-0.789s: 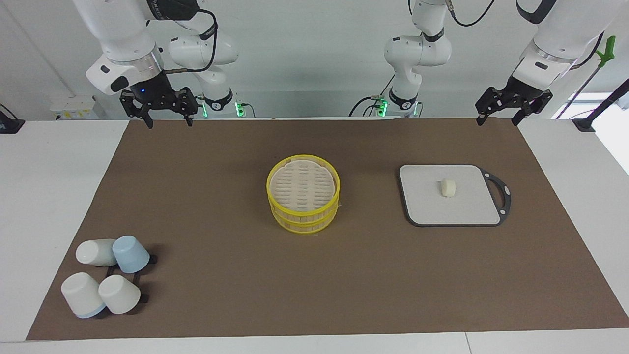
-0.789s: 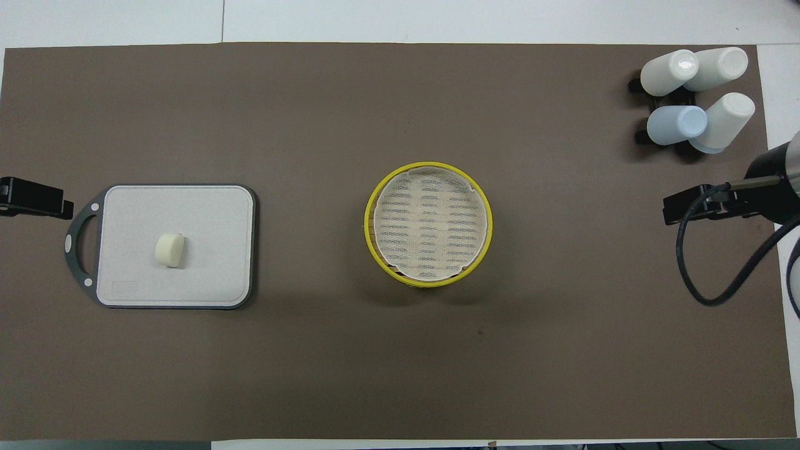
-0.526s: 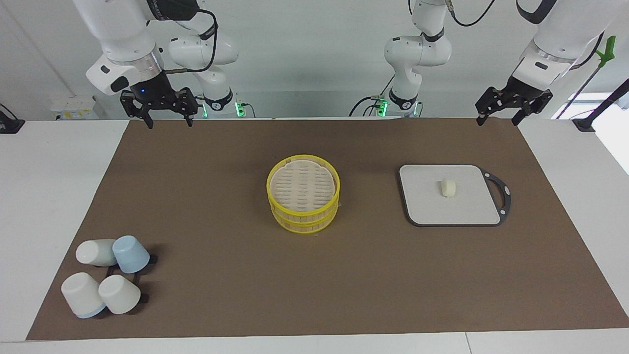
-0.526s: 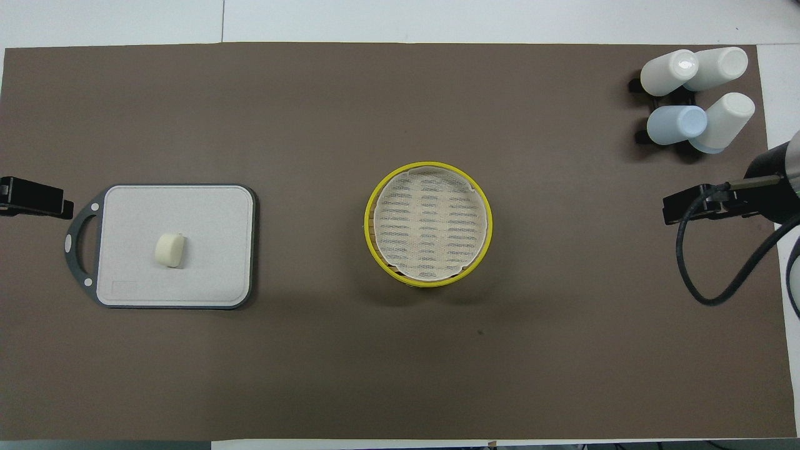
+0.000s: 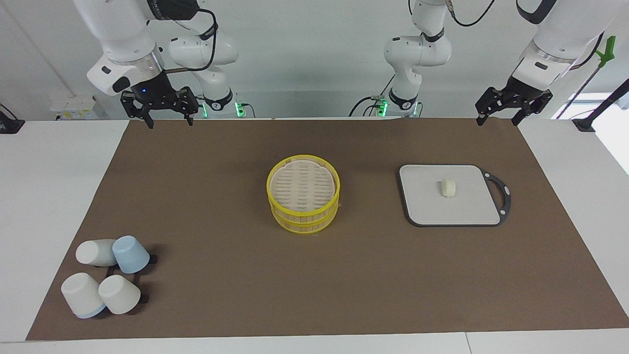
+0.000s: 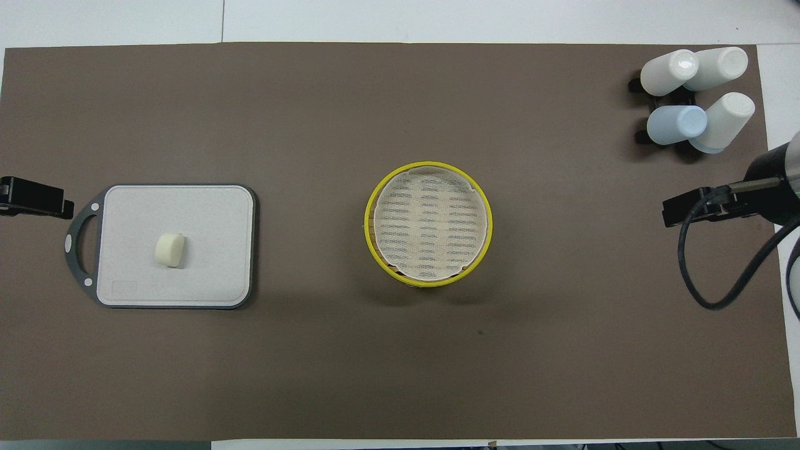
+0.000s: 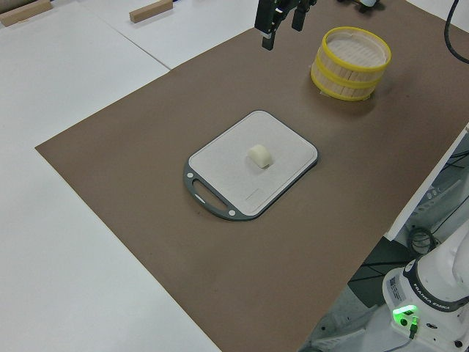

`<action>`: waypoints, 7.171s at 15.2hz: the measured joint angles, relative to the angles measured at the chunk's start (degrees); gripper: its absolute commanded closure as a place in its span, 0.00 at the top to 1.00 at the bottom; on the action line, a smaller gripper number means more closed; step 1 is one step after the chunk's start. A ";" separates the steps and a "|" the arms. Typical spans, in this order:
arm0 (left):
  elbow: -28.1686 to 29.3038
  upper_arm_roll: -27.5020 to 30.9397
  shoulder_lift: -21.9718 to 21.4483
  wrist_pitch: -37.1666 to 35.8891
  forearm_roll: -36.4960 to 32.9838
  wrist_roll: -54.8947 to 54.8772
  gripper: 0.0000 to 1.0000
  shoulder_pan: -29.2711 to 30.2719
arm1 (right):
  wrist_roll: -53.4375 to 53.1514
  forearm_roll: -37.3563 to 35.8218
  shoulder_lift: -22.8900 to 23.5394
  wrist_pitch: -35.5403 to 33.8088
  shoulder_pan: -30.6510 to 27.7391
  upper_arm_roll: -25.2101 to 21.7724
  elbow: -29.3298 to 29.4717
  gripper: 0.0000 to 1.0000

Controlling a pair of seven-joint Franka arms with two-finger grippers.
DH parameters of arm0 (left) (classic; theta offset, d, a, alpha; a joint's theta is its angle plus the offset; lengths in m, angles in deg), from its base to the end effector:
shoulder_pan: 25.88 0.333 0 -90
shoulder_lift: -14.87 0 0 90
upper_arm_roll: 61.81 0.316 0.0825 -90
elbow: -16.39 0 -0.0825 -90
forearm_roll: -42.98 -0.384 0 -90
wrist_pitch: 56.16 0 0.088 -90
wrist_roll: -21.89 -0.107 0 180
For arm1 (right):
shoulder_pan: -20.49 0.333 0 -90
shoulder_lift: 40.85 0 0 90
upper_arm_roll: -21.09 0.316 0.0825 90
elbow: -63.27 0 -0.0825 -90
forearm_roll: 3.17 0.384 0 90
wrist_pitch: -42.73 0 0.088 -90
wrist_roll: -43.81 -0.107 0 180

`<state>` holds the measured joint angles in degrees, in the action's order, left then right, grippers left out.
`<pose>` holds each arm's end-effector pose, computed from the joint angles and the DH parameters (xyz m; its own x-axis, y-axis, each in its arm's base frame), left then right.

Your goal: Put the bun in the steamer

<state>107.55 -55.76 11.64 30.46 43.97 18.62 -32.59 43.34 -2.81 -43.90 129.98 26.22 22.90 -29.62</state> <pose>0.5309 -0.0063 0.6403 0.9973 -0.0698 -0.0218 -0.0693 -0.9973 0.0245 0.5277 0.0710 0.6256 0.9914 0.1231 -0.0453 0.1231 -0.9924 -0.0042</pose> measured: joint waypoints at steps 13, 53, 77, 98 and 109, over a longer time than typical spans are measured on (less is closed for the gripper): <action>37.74 0.44 -3.34 35.37 -0.03 -5.55 1.00 1.23 | -36.07 0.32 34.59 24.39 30.79 1.22 16.79 1.00; 9.01 -3.20 23.94 40.66 2.72 46.84 0.26 -35.74 | 7.53 -3.03 26.25 1.13 2.43 -0.33 14.62 0.00; 8.10 -0.33 1.74 8.10 2.66 9.58 1.00 -4.11 | -31.09 3.78 30.17 27.50 28.13 2.37 11.28 0.00; 5.28 -0.92 -0.15 2.15 -1.58 -0.18 1.00 1.07 | -31.23 3.80 26.46 39.53 29.78 2.15 -1.89 0.00; 5.26 -1.26 -1.05 1.69 -1.33 -0.18 1.00 1.01 | -31.36 3.95 27.80 48.56 29.78 2.08 -3.73 1.00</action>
<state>112.82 -57.03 10.59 32.15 42.63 18.44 -31.58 11.99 1.13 -16.10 178.54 56.00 24.98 -33.35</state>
